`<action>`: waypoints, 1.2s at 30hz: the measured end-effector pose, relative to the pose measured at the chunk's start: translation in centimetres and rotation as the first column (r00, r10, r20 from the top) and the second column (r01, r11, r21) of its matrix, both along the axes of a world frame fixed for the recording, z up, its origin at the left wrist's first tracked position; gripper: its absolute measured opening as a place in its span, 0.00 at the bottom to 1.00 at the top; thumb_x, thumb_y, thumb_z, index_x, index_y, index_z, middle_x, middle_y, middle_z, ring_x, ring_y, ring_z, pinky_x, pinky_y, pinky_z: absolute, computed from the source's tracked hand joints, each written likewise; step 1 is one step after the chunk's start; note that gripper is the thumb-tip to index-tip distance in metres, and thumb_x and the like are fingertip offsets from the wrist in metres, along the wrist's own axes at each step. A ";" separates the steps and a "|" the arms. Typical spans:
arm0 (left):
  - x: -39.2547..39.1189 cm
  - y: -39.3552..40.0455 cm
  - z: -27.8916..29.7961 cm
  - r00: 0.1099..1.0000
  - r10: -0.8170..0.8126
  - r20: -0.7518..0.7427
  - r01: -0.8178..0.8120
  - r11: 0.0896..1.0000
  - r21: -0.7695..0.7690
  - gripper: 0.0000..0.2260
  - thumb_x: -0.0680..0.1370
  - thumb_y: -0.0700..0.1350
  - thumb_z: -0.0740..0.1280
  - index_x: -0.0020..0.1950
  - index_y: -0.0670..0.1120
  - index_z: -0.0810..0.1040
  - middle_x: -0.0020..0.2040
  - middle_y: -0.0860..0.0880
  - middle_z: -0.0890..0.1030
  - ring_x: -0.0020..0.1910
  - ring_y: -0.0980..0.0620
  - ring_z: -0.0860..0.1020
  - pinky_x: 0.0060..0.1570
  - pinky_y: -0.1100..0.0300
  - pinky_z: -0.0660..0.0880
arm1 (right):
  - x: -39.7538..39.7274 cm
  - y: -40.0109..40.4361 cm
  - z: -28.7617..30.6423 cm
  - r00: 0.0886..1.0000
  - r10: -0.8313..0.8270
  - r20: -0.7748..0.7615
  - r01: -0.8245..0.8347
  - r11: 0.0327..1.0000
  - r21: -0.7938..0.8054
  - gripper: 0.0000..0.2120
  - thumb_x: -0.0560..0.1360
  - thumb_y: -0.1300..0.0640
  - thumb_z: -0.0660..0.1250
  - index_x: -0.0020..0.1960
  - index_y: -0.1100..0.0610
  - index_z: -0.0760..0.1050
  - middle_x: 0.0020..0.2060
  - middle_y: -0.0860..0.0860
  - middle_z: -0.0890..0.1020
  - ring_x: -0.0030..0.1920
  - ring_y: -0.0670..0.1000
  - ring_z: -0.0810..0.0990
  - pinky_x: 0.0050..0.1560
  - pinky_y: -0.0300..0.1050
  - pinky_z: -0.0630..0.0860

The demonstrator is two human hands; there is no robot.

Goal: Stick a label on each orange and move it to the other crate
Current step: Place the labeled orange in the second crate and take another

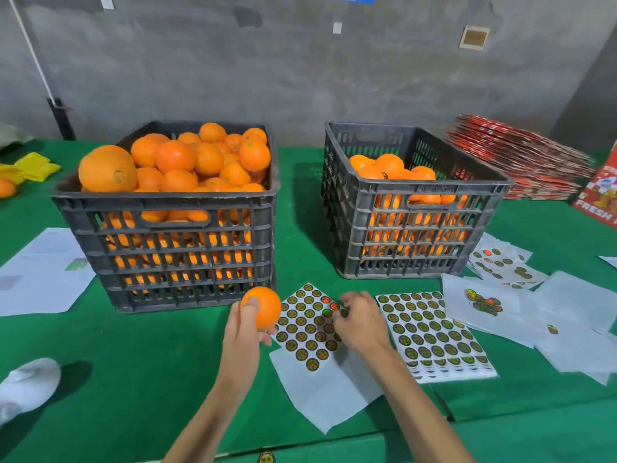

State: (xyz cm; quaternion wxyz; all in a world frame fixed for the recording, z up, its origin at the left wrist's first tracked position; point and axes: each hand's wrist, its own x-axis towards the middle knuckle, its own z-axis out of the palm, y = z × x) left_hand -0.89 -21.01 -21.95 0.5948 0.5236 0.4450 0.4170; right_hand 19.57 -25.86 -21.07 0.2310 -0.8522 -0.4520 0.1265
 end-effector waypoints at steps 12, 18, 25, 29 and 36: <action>6.2 3.8 -2.4 0.957 -0.218 -0.192 0.189 0.969 -0.159 0.23 0.82 0.66 0.59 0.68 0.52 0.66 0.53 0.47 0.84 0.50 0.53 0.85 0.62 0.51 0.74 | 1.0 -3.0 1.8 0.998 0.038 -0.042 -0.051 0.925 -0.377 0.21 0.70 0.47 0.76 0.52 0.54 0.69 0.47 0.51 0.76 0.50 0.55 0.77 0.46 0.46 0.72; 6.5 3.6 -2.3 0.966 -0.149 -0.209 0.119 0.982 -0.147 0.19 0.83 0.65 0.57 0.67 0.55 0.64 0.56 0.48 0.83 0.49 0.56 0.84 0.61 0.53 0.68 | 2.7 -4.0 0.8 0.951 -0.019 -0.309 -0.037 0.984 -0.175 0.19 0.69 0.51 0.78 0.55 0.56 0.76 0.47 0.50 0.81 0.47 0.51 0.80 0.42 0.45 0.75; 10.4 2.2 -0.9 0.937 -0.197 -0.288 0.208 0.978 0.007 0.17 0.83 0.64 0.57 0.64 0.53 0.67 0.56 0.53 0.78 0.50 0.55 0.84 0.48 0.57 0.70 | 10.0 -7.7 2.6 0.916 -0.165 -0.367 0.244 0.953 0.179 0.11 0.76 0.50 0.75 0.48 0.59 0.84 0.46 0.52 0.86 0.49 0.54 0.83 0.48 0.43 0.74; 13.6 0.5 -1.0 0.898 -0.272 -0.344 0.305 0.952 0.042 0.13 0.83 0.64 0.58 0.57 0.56 0.69 0.54 0.51 0.78 0.52 0.50 0.82 0.44 0.57 0.70 | 15.6 -12.0 3.9 0.817 -0.360 -0.451 0.532 0.772 0.348 0.09 0.76 0.52 0.75 0.40 0.57 0.82 0.37 0.52 0.85 0.43 0.54 0.83 0.41 0.44 0.74; 15.4 -1.3 -2.6 0.854 -0.295 -0.429 0.350 0.935 0.054 0.14 0.83 0.64 0.59 0.62 0.57 0.67 0.55 0.54 0.77 0.50 0.58 0.76 0.51 0.52 0.69 | 21.9 -16.6 2.3 0.649 -0.556 -0.519 0.752 0.571 0.329 0.17 0.79 0.51 0.71 0.39 0.63 0.83 0.29 0.56 0.84 0.33 0.55 0.85 0.49 0.52 0.83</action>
